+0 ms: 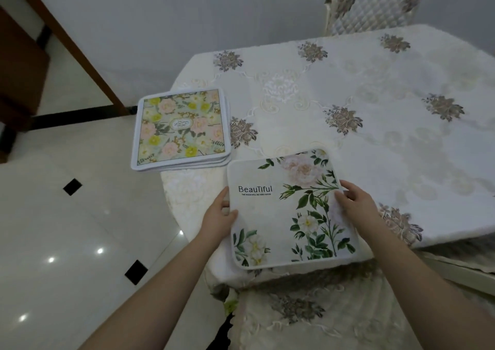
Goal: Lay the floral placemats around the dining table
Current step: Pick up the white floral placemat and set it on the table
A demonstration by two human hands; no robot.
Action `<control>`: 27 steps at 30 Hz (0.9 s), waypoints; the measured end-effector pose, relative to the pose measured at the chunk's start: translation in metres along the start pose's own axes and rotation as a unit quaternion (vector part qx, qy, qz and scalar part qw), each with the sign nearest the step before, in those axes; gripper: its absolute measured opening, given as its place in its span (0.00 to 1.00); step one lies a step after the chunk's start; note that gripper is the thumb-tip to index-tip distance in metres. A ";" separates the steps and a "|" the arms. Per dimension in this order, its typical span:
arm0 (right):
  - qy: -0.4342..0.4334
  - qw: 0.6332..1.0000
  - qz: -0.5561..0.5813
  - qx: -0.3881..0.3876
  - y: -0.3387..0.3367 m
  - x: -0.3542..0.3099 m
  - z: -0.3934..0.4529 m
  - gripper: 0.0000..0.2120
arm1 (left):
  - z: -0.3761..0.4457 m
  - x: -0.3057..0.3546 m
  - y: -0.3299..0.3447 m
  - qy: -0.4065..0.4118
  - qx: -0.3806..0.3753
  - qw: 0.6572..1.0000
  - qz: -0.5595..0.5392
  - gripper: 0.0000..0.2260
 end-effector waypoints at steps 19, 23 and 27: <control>-0.175 0.975 -0.128 0.047 0.037 0.017 0.014 0.22 | 0.000 -0.003 0.020 0.126 0.116 0.965 0.199 0.27; -0.270 0.955 -0.118 -0.009 0.077 -0.006 0.000 0.22 | 0.008 0.016 0.045 0.205 0.105 0.947 0.224 0.26; -0.320 0.936 -0.131 -0.065 0.130 -0.030 0.005 0.27 | 0.032 0.033 0.086 0.273 0.056 0.917 0.286 0.32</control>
Point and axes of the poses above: each hand's wrist, its own z-axis towards the middle knuckle, its own y-axis out of the palm, x = y × z, the point moved 2 cm from there along z, towards the middle knuckle, and after that the axes turned 15 degrees about x, right-handed, at the moved point
